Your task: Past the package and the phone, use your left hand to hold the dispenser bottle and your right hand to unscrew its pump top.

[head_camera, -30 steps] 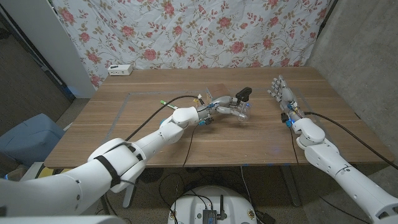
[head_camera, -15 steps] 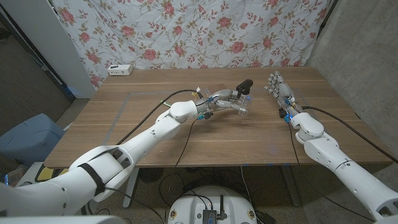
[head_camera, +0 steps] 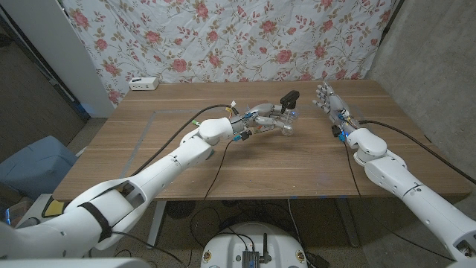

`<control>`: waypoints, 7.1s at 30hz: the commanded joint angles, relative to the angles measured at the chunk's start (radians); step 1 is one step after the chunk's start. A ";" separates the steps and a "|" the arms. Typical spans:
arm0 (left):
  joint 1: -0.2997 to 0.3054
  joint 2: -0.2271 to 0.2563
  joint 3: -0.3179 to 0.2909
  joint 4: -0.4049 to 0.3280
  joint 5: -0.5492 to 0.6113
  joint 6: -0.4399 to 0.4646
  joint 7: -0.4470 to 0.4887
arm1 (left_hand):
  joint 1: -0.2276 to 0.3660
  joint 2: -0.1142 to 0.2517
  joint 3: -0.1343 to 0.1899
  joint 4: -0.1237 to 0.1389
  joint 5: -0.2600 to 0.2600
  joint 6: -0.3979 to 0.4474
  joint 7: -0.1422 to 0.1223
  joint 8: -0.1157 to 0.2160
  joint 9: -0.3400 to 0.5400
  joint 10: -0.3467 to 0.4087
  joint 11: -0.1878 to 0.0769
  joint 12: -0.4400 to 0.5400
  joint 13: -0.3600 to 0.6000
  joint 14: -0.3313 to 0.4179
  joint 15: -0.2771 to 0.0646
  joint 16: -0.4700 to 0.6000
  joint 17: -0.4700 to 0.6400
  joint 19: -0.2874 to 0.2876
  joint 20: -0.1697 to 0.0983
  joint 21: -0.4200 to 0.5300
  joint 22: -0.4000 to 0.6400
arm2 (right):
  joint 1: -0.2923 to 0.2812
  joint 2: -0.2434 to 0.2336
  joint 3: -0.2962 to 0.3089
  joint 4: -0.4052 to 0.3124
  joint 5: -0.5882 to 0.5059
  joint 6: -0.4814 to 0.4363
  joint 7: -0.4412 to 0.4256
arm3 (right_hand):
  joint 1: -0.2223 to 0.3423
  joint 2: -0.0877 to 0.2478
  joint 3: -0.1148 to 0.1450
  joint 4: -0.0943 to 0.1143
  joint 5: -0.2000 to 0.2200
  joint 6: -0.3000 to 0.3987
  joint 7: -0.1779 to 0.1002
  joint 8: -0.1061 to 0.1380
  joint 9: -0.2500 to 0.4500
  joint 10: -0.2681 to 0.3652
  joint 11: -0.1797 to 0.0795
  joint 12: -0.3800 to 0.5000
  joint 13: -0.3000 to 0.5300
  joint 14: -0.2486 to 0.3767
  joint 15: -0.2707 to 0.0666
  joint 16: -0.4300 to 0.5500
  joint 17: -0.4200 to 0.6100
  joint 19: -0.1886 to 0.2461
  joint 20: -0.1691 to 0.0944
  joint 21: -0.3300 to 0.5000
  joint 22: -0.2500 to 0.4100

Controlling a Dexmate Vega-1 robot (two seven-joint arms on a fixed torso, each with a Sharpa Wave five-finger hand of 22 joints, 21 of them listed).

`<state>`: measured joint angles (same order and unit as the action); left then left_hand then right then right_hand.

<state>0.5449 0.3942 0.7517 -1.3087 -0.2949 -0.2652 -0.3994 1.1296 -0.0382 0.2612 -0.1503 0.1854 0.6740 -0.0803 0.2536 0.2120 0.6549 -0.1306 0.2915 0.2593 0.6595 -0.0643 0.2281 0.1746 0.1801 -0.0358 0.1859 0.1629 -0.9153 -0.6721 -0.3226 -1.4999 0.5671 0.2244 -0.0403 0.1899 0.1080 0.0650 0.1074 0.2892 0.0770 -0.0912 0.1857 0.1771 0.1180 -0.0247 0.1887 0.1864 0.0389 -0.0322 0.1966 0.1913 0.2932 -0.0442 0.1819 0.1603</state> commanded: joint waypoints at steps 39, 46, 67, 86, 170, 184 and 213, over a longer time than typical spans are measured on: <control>0.053 0.065 -0.019 -0.183 0.043 0.180 0.200 | 0.023 0.058 0.003 0.007 0.009 0.040 0.006 0.001 0.005 0.032 0.000 0.009 0.018 0.031 -0.107 -0.013 -0.003 0.004 -0.084 -0.001 0.003 | -0.025 -0.219 0.028 -0.323 -0.141 -0.284 -0.080 | 0.117 -0.019 0.030 -0.086 0.006 0.117 -0.059 0.028 0.007 0.108 -0.005 0.027 0.007 0.085 -0.024 0.009 -0.006 0.063 -0.021 0.009 0.006; 0.051 0.070 -0.016 -0.183 0.050 0.184 0.202 | 0.024 0.062 0.006 0.007 0.009 0.047 0.009 0.002 0.005 0.032 0.002 0.008 0.020 0.035 -0.105 -0.016 -0.004 0.003 -0.084 -0.002 0.003 | -0.071 -0.279 0.066 -0.413 -0.140 -0.352 -0.097 | 0.164 -0.020 0.045 -0.120 0.004 0.135 -0.082 0.030 0.007 0.110 -0.014 0.024 0.009 0.091 -0.031 0.007 -0.007 0.068 -0.015 0.009 0.006; 0.009 0.019 0.007 -0.071 0.049 0.122 0.155 | 0.023 0.067 0.012 0.006 0.011 0.049 0.009 -0.002 0.006 0.035 0.003 0.005 0.026 0.041 -0.106 -0.024 -0.005 0.007 -0.082 -0.001 0.003 | -0.193 -0.419 0.181 -0.625 -0.136 -0.533 -0.135 | 0.353 -0.060 0.089 -0.259 -0.018 0.198 -0.129 0.030 0.011 0.100 -0.022 0.012 0.012 0.095 -0.016 -0.001 -0.007 0.072 0.019 0.005 0.006; -0.043 -0.048 0.040 0.067 0.046 0.040 0.081 | 0.025 0.071 0.014 0.003 0.012 0.057 0.013 -0.003 0.007 0.040 0.008 0.004 0.032 0.045 -0.104 -0.026 -0.002 0.035 -0.063 0.007 0.002 | -0.287 -0.492 0.273 -0.754 -0.158 -0.642 -0.135 | 0.445 -0.069 0.114 -0.288 -0.020 0.213 -0.129 0.029 0.014 0.087 -0.018 0.009 0.013 0.088 -0.007 -0.003 -0.006 0.066 0.031 0.002 0.006; -0.229 -0.240 0.108 0.509 0.103 -0.139 -0.045 | 0.016 0.094 0.039 0.004 0.020 0.094 0.012 -0.004 0.010 0.069 0.002 -0.002 0.054 0.070 -0.101 -0.038 -0.005 0.063 -0.060 0.000 0.003 | -0.089 -0.654 0.200 -0.958 -0.143 -1.027 -0.042 | 0.530 -0.132 0.141 -0.212 -0.078 0.485 0.004 0.126 0.041 0.025 0.084 0.031 0.025 0.028 0.096 0.021 0.013 0.022 0.135 0.011 0.008; -0.293 -0.314 0.114 0.692 0.101 -0.222 -0.082 | 0.018 0.098 0.046 0.002 0.022 0.100 0.013 -0.004 0.010 0.075 0.002 -0.002 0.057 0.073 -0.102 -0.039 -0.005 0.062 -0.060 -0.001 0.003 | -0.079 -0.626 0.160 -0.976 -0.137 -1.042 -0.091 | 0.458 -0.116 0.124 -0.177 -0.082 0.544 0.015 0.142 0.041 0.060 0.087 0.038 0.024 0.045 0.089 0.026 0.017 0.032 0.125 0.011 0.009; -0.329 -0.364 0.121 0.800 0.109 -0.280 -0.099 | 0.013 0.100 0.056 0.001 0.023 0.103 0.011 -0.007 0.011 0.082 0.001 -0.006 0.063 0.078 -0.103 -0.040 -0.005 0.060 -0.061 -0.002 0.003 | -0.107 -0.604 0.147 -1.054 -0.146 -1.144 -0.214 | 0.415 -0.123 0.109 -0.166 -0.080 0.571 0.021 0.141 0.037 0.080 0.092 0.038 0.023 0.074 0.081 0.031 0.015 0.045 0.123 0.013 0.008</control>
<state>0.2094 0.0255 0.8708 -0.4919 -0.1903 -0.5454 -0.4965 1.1296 -0.0382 0.2833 -0.1758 0.2036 0.7509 -0.0676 0.2371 0.2207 0.7230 -0.1269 0.2849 0.3197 0.7310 -0.0749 0.1799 0.1657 0.2409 -0.0394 0.1847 0.1631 -0.9982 -1.2869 -0.1882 -2.5245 0.4245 -0.8814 -0.2005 0.6088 -0.0168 0.1750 -0.0607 0.2097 0.6525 -0.0734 0.3244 0.2119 0.1880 0.0696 0.2236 0.2068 0.1020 0.0482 0.2189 0.2045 0.3291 0.0773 0.1895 0.1651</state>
